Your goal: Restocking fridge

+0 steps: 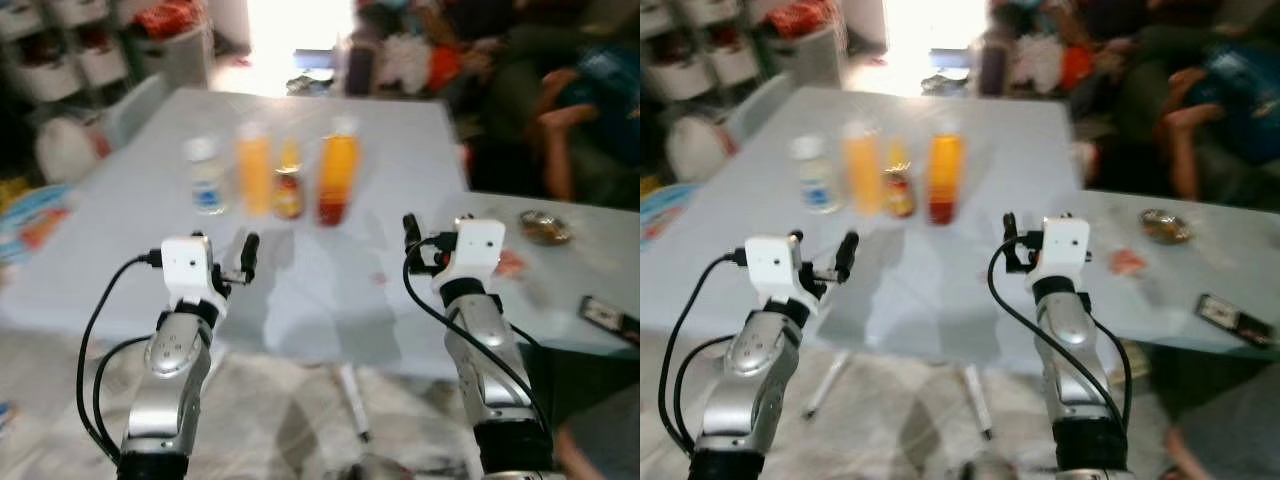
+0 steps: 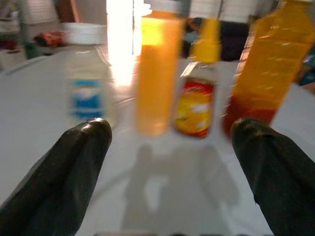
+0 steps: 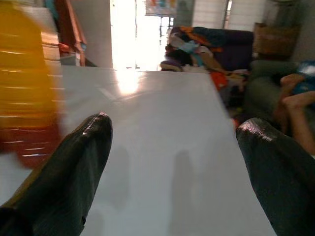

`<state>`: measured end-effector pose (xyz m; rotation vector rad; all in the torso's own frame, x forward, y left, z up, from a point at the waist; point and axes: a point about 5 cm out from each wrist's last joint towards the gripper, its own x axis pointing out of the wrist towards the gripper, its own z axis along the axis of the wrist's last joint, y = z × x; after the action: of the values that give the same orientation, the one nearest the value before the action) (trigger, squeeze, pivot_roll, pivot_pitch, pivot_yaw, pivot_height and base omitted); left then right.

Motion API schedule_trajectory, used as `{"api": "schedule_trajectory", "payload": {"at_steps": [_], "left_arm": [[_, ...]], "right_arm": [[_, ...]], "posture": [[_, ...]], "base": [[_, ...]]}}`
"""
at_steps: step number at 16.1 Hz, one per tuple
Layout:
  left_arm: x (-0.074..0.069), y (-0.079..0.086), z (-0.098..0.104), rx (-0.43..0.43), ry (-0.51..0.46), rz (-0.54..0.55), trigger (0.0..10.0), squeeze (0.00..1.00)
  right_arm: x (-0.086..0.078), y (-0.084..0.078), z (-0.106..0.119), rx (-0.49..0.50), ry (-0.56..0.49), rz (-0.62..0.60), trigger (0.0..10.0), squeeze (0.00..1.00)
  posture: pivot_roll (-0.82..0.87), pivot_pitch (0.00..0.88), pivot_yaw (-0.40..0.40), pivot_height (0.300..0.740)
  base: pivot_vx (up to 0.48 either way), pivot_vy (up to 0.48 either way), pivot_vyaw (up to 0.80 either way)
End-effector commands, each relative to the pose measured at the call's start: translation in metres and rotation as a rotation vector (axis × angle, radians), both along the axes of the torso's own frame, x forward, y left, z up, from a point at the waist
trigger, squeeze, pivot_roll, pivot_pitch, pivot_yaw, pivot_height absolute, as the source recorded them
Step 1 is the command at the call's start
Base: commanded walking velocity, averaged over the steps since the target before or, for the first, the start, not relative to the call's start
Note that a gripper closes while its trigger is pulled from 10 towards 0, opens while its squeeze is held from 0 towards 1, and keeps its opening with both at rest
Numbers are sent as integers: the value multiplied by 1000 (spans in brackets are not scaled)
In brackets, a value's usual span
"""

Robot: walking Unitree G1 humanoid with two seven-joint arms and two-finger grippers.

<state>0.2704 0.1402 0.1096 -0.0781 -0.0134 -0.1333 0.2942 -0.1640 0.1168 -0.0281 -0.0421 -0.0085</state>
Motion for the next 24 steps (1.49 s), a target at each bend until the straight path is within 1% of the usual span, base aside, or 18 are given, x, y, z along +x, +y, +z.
{"api": "schedule_trajectory", "payload": {"at_steps": [1, 4, 6, 8, 11, 15, 17, 18, 21, 24], "left_arm": [[1, -2, 5, -1, -25, -6, 10000, 0], [1, -1, 5, 7, -23, 6, 10000, 0], [2, 2, 6, 18, -29, 18, 10000, 0], [2, 7, 8, 26, -33, 33, 10000, 0], [0, 9, 11, 40, -33, 26, 10000, 0], [-8, 13, 15, 88, -43, 12, 10000, 0], [-8, 14, 15, 85, -42, 21, 10000, 0], [-8, 13, 15, 83, -40, 23, 10000, 0], [-13, 8, 13, 88, -29, -6, 10000, 0], [-12, 12, 14, 101, -26, 2, 10000, 0]], "right_arm": [[2, -1, 6, -8, -26, 5, 10000, 0], [2, 1, 8, -38, -39, 25, 10000, 0], [4, 3, 11, -57, -53, 38, 10000, 0], [4, 3, 11, -49, -52, 37, 10000, 0], [6, 5, 15, -48, -67, 40, 10000, 0], [12, 5, 22, -42, -94, 14, 10000, 0], [13, 8, 31, -103, -135, 23, 10000, 0], [14, 6, 36, -152, -160, 10, 10000, 0], [18, 7, 44, -152, -183, 10, 10000, 0], [16, 13, 46, -185, -209, 22, 10000, 0]], "posture": [[0, 0, -29, 740], [-2, 0, -25, 740], [-1, 0, -24, 740], [4, 0, -26, 740], [15, 0, -26, 740], [29, 0, -31, 740], [25, 0, -29, 740], [26, 0, -24, 740], [25, 0, -13, 740], [28, 3, -6, 740]], "base": [[0, 0, 0], [0, 0, 0], [0, 0, 800], [0, 0, 800], [0, 0, 748], [0, 0, 0], [0, 0, 0], [0, 0, 0], [0, 0, 0], [0, 0, 0]]}}
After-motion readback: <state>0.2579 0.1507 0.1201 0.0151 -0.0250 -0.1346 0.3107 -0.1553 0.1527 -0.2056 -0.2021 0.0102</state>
